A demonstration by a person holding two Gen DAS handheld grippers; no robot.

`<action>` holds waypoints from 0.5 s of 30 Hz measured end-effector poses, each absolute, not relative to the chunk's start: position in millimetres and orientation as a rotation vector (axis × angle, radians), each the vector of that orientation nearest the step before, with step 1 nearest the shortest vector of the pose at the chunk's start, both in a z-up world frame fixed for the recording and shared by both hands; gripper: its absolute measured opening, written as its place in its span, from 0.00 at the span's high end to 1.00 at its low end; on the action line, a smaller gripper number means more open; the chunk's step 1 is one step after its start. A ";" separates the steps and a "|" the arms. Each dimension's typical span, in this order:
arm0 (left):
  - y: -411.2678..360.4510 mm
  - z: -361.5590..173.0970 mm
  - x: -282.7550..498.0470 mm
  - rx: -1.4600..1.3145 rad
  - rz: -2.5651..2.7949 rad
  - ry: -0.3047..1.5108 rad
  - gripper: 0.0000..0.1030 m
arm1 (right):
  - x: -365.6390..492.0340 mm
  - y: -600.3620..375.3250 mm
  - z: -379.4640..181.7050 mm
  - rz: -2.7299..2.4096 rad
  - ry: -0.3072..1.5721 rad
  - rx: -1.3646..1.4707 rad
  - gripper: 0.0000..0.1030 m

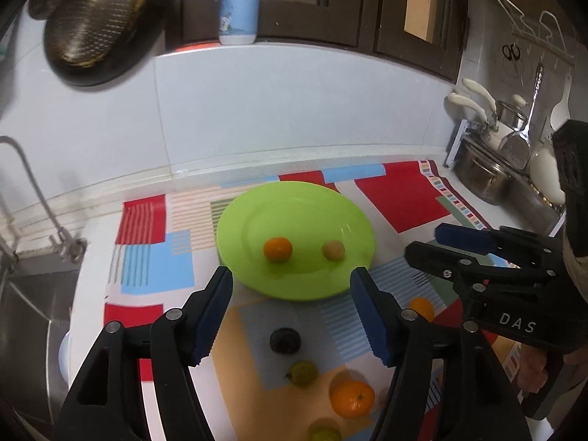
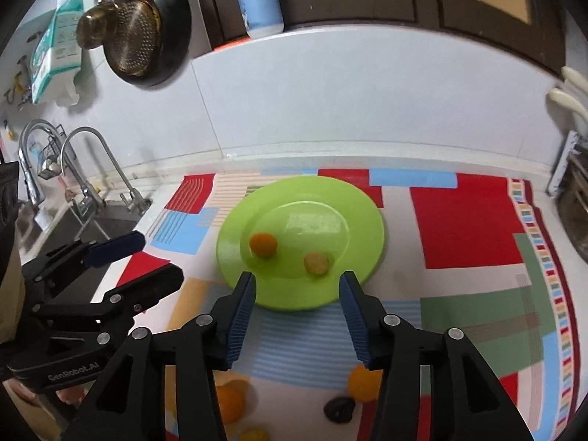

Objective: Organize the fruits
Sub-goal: 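Lift both open tools away from the plate toward the remaining fruits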

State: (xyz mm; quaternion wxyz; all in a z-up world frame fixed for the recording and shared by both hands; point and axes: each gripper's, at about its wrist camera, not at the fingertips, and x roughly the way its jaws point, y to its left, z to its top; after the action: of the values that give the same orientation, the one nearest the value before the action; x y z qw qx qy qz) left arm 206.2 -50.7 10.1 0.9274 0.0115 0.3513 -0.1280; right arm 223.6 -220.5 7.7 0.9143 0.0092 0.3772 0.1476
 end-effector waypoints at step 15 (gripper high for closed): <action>-45.4 10.1 140.8 0.047 -0.201 0.687 0.24 | 155.1 -230.2 13.3 0.194 0.740 0.029 0.45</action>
State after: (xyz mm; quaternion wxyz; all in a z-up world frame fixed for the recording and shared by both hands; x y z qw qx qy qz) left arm 140.8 -45.4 10.1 0.9363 0.0231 0.3363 -0.0985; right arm 155.1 -230.2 13.3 0.9276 0.0140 0.3612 0.0947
